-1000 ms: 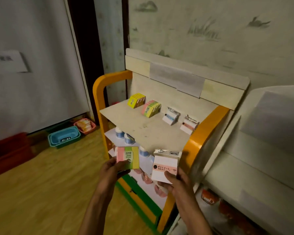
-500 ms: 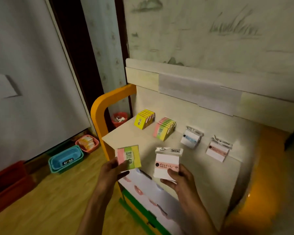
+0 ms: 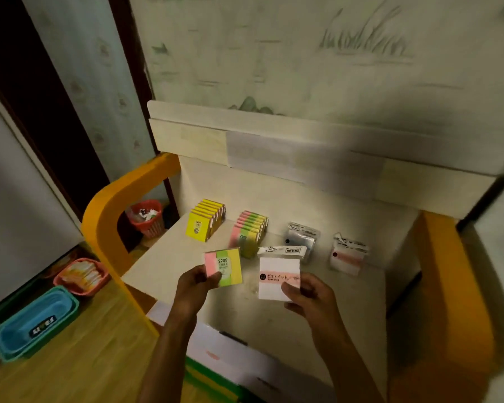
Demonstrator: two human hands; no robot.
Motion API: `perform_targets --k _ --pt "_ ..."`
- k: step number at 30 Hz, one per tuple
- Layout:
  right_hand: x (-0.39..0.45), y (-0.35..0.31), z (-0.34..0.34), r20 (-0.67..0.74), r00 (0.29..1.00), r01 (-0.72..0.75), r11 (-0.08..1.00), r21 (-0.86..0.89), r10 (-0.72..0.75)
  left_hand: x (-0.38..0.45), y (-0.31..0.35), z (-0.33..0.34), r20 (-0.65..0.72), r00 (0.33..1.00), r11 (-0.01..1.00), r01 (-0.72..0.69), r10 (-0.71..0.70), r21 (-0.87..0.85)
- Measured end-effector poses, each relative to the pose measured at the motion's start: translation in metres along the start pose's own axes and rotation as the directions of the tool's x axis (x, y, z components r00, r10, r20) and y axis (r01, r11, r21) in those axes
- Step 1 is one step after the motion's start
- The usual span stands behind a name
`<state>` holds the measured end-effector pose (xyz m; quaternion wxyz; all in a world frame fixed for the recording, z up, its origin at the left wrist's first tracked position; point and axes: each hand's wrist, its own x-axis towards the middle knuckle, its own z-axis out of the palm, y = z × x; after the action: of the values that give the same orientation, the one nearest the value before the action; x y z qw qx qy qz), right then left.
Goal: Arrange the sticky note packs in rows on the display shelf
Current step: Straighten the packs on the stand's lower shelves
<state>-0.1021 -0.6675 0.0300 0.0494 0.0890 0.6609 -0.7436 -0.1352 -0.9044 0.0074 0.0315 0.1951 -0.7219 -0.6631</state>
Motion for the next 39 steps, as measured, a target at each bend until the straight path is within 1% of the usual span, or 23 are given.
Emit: perform_targets --k 3,7,11,14,17,20,23,27,30,35,39 --pt "0.002 -0.004 -0.003 -0.117 0.993 -0.001 1.0 -0.004 0.0 0.031 -0.006 0.003 0.057 0.998 0.999 0.031 -0.032 0.024" --pt "-0.001 -0.002 -0.01 -0.223 0.975 0.014 1.0 0.002 -0.014 0.07 -0.015 0.012 0.119 0.993 0.993 0.004 -0.019 0.12" --pt "-0.004 0.006 -0.012 -0.362 0.932 0.009 0.999 -0.03 -0.02 0.098 -0.023 0.022 0.151 0.987 0.975 -0.082 0.051 0.208" --pt "-0.007 0.01 -0.014 -0.423 0.906 -0.025 0.999 -0.03 0.01 0.113 -0.028 0.027 0.142 0.978 0.931 -0.191 0.154 0.311" --pt "-0.007 0.013 -0.016 -0.442 0.897 -0.049 0.998 -0.03 0.03 0.12 -0.028 0.032 0.094 0.957 0.877 -0.291 0.276 0.382" --pt "-0.006 0.017 -0.013 -0.471 0.881 -0.085 0.994 -0.069 0.042 0.121 -0.025 0.035 0.078 0.945 0.86 -0.323 0.319 0.395" --pt "-0.005 0.019 -0.011 -0.511 0.859 -0.124 0.978 -0.166 0.022 0.129 -0.026 0.037 0.048 0.933 0.833 -0.34 0.356 0.437" --pt "-0.002 0.021 -0.019 -0.544 0.839 -0.149 0.97 -0.192 0.021 0.139 -0.027 0.043 0.031 0.932 0.823 -0.334 0.361 0.46" --pt "0.003 0.026 -0.026 -0.564 0.825 -0.163 0.971 -0.172 0.039 0.145 -0.032 0.049 0.033 0.93 0.813 -0.337 0.367 0.474" --pt "0.016 0.034 -0.038 -0.569 0.821 -0.131 0.986 -0.105 0.049 0.148 -0.036 0.054 0.029 0.928 0.799 -0.336 0.372 0.499" --pt "0.029 0.039 -0.048 -0.578 0.816 -0.088 0.988 -0.123 0.001 0.147 -0.037 0.052 0.039 0.933 0.801 -0.329 0.359 0.501"
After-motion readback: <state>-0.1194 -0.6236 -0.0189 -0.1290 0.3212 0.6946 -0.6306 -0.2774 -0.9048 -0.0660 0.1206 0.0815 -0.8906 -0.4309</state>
